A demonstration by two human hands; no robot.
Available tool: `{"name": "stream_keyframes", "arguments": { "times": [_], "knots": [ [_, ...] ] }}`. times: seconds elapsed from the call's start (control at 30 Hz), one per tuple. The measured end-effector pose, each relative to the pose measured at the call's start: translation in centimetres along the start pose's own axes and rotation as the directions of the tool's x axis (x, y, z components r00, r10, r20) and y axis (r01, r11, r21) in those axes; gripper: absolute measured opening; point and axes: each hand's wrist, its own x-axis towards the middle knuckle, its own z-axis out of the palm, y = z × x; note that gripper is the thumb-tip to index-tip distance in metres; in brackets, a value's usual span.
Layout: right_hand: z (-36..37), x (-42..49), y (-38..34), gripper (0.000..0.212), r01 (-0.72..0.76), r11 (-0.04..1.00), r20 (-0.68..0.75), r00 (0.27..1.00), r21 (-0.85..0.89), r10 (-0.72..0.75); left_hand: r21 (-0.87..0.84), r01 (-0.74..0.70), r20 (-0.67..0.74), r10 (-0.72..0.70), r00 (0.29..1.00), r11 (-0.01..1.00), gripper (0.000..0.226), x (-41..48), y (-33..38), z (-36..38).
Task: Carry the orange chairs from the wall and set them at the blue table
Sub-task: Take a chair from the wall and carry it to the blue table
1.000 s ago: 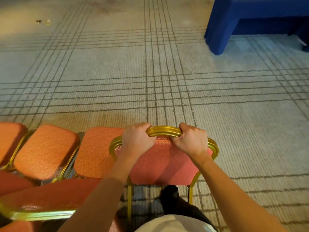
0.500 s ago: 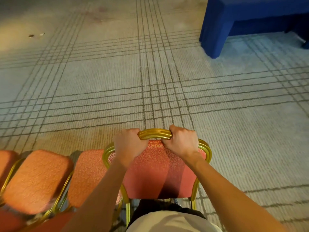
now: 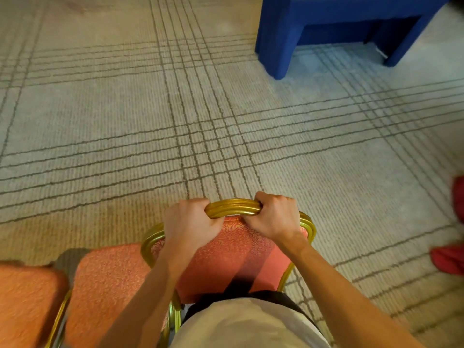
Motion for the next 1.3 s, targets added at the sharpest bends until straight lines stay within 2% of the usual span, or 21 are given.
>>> {"name": "stream_keyframes", "arguments": {
  "times": [0.07, 0.33, 0.5, 0.67, 0.93, 1.13, 1.3],
  "knots": [
    [-0.4, -0.4, 0.5, 0.044, -0.012, 1.0, -0.074, 0.997, 0.025, 0.013, -0.01, -0.049, 0.0, 0.049, 0.999, 0.999, 0.04, 0.5, 0.6, -0.2],
    [-3.6, 1.0, 3.2, 0.041, -0.068, 0.996, -0.183, 0.98, 0.063, 0.079, -0.025, -0.234, -0.036, 0.233, 0.972, 0.972, 0.039, 4.5, 4.2, -0.6],
    [-5.2, 4.5, 7.3, 0.04, -0.083, 0.996, -0.24, 0.966, 0.045, 0.091, 0.003, -0.322, -0.132, 0.32, 0.938, 0.947, 0.04, 9.1, 8.0, -0.1],
    [-6.4, 9.1, 12.0, 0.037, -0.126, 0.99, -0.247, 0.959, 0.063, 0.137, 0.021, -0.341, -0.168, 0.339, 0.926, 0.94, 0.039, 15.3, 12.2, 0.9],
    [-7.6, 14.7, 19.8, 0.037, -0.11, 0.99, -0.276, 0.952, 0.087, 0.13, 0.057, -0.402, -0.165, 0.406, 0.899, 0.914, 0.043, 22.6, 18.2, 4.2],
    [-8.2, 19.5, 22.9, 0.038, -0.109, 0.991, -0.281, 0.951, 0.074, 0.126, -0.007, -0.442, -0.171, 0.434, 0.884, 0.897, 0.043, 28.0, 20.2, 5.5],
    [-6.9, 25.7, 26.0, 0.037, -0.143, 0.988, -0.239, 0.959, 0.058, 0.153, -0.057, -0.402, -0.126, 0.393, 0.911, 0.914, 0.054, 34.9, 21.1, 8.1]
  ]
}}
